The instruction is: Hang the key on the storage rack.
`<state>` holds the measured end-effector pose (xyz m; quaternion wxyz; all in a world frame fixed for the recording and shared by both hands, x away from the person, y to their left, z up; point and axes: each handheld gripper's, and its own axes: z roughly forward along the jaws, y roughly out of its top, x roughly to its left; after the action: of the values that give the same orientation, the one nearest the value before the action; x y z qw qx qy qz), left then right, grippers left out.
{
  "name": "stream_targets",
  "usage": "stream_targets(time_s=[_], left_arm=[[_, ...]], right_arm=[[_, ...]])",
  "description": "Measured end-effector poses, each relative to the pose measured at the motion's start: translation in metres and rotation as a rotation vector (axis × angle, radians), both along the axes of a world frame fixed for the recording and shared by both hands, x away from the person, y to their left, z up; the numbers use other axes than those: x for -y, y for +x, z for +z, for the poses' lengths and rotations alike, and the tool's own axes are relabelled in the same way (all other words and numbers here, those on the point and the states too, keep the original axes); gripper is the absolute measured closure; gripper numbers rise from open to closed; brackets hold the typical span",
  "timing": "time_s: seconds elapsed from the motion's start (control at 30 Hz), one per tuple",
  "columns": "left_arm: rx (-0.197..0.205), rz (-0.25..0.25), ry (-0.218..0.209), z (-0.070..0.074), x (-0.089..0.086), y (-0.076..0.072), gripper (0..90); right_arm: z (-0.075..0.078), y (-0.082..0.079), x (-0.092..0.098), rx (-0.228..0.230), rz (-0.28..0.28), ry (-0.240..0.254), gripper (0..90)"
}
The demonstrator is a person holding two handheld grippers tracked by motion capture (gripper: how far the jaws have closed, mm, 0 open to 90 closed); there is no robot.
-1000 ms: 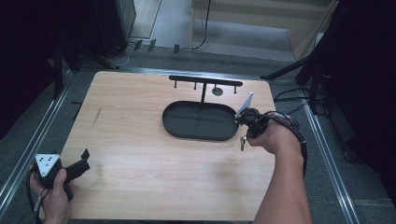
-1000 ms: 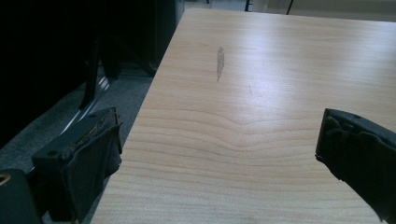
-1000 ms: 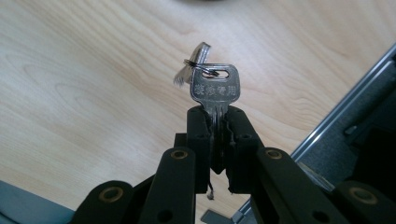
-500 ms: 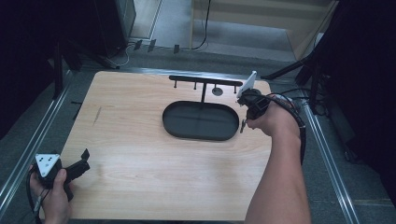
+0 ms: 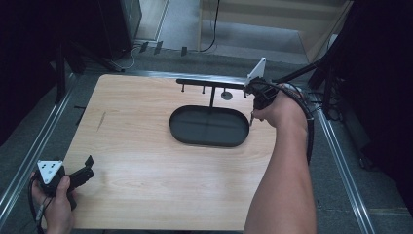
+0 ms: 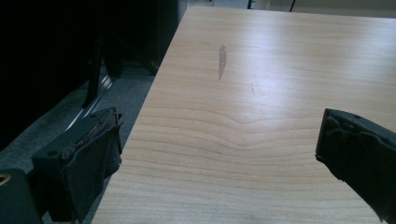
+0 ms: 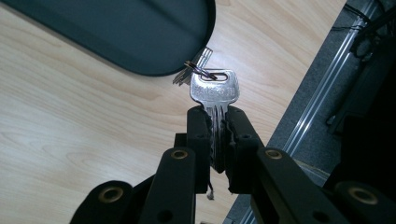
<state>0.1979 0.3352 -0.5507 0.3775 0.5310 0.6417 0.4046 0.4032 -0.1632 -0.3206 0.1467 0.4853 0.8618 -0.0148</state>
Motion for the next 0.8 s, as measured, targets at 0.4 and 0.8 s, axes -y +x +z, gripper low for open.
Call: stream_targets(time_s=[0.4, 0.8], left_arm=[[-0.015, 0.026, 0.002, 0.000, 0.001, 0.000, 0.7], [-0.019, 0.026, -0.015, 0.000, -0.001, 0.000, 0.6]], right_arm=[[0.008, 0.018, -0.012, 0.028, -0.052, -0.008, 82.5], [0.007, 0.030, -0.026, 0.054, -0.088, -0.006, 82.5]])
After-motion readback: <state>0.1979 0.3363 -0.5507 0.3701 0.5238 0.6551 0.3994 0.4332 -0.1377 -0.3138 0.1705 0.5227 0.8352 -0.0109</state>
